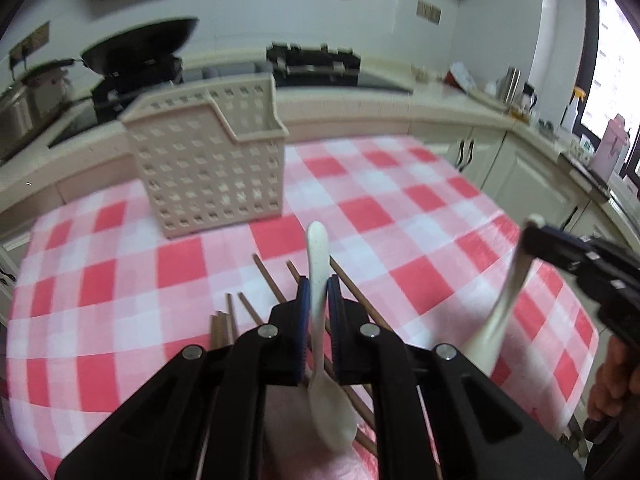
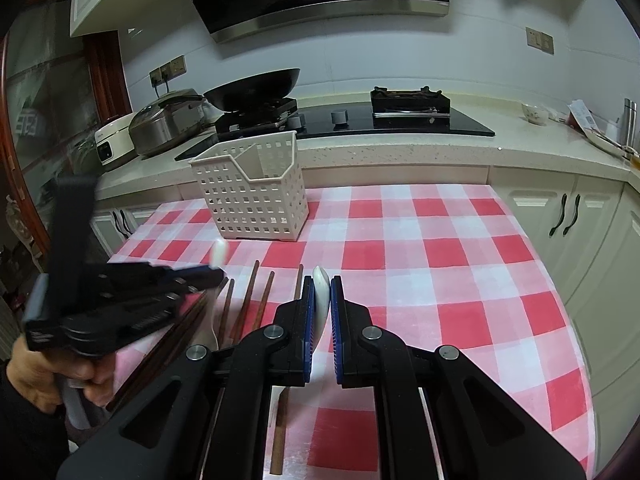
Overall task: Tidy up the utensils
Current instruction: 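Carry both held spoons up toward the white basket with both grippers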
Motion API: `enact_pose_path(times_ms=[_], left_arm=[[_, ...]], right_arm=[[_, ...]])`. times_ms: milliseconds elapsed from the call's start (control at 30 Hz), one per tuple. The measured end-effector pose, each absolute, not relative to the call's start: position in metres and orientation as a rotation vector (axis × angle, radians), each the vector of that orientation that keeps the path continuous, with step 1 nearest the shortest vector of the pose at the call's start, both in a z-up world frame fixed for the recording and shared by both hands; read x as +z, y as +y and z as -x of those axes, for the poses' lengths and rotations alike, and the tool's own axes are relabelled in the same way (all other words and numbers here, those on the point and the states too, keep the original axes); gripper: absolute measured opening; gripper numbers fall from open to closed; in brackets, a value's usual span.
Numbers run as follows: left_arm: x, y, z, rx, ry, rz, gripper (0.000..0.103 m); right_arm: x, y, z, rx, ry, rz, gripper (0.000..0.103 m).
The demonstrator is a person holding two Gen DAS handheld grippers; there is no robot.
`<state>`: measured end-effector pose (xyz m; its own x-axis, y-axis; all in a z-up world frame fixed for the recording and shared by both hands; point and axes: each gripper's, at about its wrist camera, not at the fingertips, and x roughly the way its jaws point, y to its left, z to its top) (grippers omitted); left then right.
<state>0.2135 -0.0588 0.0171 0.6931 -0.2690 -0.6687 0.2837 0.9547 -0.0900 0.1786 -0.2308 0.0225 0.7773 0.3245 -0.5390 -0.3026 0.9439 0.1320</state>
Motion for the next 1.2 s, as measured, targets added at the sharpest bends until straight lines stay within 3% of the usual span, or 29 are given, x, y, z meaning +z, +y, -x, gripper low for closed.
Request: enact_pose_path(times_ms=[567,933,1200], left_arm=[[0.058,-0.027,-0.186,-0.284,0.606,0.006,0.004],[0.079,0.004,-0.187,-0.255,0.556,0.038,0.004],[0.088,0.024,-0.193,-0.223,0.544,0.054,0.004]], right_arm=[[0.059,-0.206,-0.195,0.321,0.493,0.011,0.008],[0.113,-0.177,-0.284,0.233,0.324,-0.070,0.008],[0.114,-0.147,-0.344,0.188,0.278,-0.113,0.008]])
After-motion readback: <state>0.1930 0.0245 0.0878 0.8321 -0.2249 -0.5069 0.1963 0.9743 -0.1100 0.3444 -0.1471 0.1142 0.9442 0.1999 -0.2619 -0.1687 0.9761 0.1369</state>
